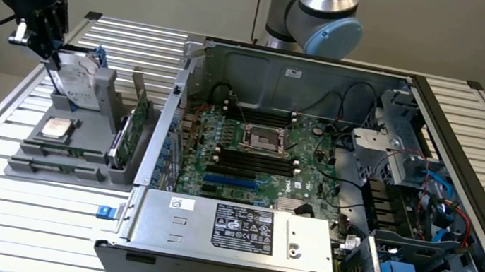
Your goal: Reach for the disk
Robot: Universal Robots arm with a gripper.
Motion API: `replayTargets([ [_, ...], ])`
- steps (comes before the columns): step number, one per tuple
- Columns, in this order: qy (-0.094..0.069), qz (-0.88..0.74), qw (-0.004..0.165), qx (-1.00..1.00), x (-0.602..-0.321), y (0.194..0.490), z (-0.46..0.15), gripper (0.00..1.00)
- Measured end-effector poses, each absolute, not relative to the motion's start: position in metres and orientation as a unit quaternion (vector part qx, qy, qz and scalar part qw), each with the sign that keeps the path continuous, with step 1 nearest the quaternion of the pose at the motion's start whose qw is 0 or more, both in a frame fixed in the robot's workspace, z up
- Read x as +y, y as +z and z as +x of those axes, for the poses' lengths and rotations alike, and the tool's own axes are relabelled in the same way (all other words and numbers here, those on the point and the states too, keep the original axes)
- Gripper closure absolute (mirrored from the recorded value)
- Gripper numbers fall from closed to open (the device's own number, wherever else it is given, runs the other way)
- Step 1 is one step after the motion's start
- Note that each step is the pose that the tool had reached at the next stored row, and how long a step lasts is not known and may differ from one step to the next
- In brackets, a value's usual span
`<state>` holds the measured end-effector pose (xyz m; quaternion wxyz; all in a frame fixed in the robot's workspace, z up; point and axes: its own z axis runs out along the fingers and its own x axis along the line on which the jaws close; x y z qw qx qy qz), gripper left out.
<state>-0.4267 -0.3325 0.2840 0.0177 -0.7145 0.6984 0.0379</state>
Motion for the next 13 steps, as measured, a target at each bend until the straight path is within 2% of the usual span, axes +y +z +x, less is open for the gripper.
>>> replayTargets([
  [13,0.038,-0.714,0.018,0.698,-0.3326,0.2872,-0.4268,0.67],
])
